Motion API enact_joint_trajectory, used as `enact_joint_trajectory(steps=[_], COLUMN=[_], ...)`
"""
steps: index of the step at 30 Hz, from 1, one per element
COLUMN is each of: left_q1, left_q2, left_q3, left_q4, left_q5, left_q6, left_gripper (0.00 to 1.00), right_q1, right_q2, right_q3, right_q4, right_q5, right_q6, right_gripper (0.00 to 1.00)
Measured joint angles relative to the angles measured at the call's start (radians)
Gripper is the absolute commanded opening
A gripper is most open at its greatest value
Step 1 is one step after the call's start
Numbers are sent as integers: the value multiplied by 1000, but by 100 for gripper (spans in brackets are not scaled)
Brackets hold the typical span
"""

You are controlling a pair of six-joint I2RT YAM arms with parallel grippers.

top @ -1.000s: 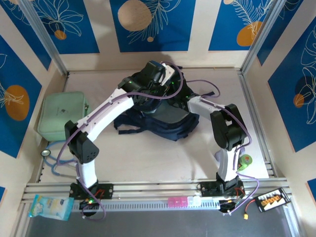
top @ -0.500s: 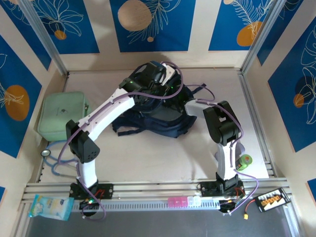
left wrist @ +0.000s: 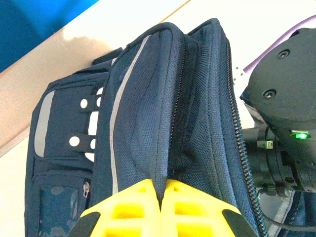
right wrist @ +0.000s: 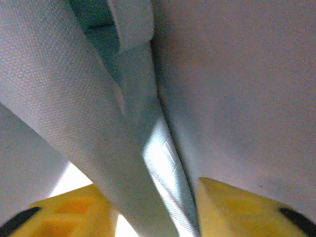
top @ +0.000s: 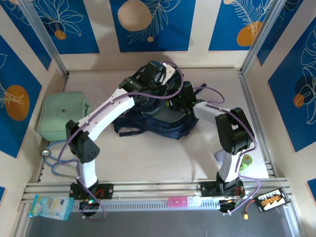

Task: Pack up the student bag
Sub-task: Place the pencil pouch in the student bag.

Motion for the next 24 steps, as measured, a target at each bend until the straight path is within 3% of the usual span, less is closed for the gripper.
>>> enact_joint_trajectory(steps=[4, 11, 15, 19, 24], left_q1=[0, 0, 0, 0, 0], left_q2=[0, 0, 0, 0, 0], left_q3=[0, 0, 0, 0, 0], left_q4=[0, 0, 0, 0, 0], left_q5=[5, 19, 19, 20, 39], left_q6=[0, 0, -2, -3, -9], left_gripper=[0, 0, 0, 0, 0], right_q1=[2, 3, 3, -6, -40], right_q2=[38, 192, 180, 76, -135], right_q3=[30, 160, 132, 13, -162], right_q4=[-16, -7, 25, 38, 34], right_q5=[-9, -74, -71, -72, -95], right_q6=[-15, -44, -66, -100, -93], right_gripper=[13, 9, 26, 45, 51])
